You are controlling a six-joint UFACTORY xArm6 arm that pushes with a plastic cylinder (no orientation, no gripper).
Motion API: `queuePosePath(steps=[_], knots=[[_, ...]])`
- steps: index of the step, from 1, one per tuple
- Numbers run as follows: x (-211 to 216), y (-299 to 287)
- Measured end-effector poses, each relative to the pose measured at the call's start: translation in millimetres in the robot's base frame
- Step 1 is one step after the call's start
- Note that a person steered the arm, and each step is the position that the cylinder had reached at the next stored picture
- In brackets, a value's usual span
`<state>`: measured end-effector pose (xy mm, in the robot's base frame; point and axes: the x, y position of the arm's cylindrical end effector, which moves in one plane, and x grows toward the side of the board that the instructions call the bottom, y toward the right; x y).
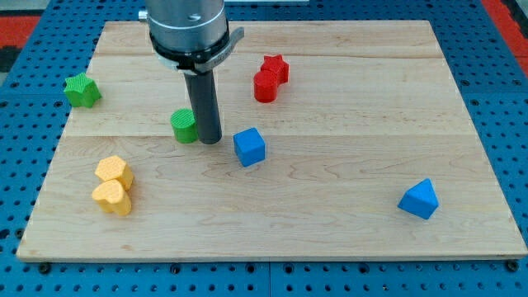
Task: Drag the blue cube towards the bottom right
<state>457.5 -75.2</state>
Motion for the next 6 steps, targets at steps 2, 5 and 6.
queuePosePath(steps=[2, 5, 6], knots=[[39.8, 97.4], [-19.6, 101.0], [-40.9, 106.6]])
